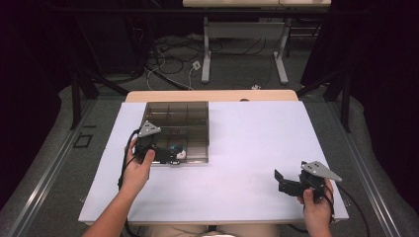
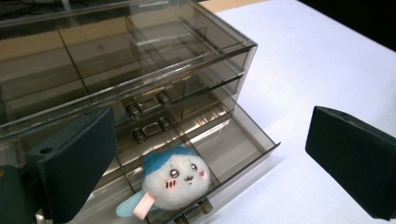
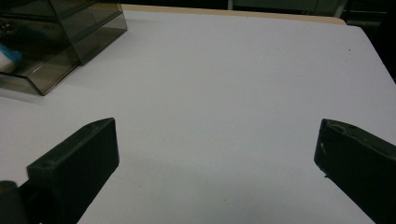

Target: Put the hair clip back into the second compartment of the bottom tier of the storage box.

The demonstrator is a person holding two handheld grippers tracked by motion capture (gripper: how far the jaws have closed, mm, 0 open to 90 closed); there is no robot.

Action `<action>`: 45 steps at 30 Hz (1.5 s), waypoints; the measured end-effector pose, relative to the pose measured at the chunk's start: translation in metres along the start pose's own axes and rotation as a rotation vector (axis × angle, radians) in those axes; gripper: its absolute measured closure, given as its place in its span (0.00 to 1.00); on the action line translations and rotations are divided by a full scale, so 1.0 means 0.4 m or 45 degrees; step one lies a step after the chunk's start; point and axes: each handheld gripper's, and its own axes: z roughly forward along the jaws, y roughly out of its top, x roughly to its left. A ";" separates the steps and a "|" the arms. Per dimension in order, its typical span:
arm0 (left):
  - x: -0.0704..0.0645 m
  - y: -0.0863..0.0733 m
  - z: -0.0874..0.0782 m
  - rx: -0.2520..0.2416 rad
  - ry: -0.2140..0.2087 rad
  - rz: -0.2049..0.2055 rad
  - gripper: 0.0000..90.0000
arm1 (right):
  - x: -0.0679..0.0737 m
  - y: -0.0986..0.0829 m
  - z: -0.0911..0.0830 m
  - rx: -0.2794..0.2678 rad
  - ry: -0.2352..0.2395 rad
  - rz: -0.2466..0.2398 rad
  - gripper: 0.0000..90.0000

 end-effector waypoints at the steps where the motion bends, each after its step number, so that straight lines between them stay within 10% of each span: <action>1: -0.001 0.001 -0.004 -0.009 -0.001 0.002 0.03 | 0.000 0.000 0.000 0.000 -0.004 -0.003 0.00; 45: 0.096 -0.165 -0.212 -0.161 0.099 -0.097 0.03 | -0.001 0.000 -0.005 0.011 -0.016 -0.003 0.00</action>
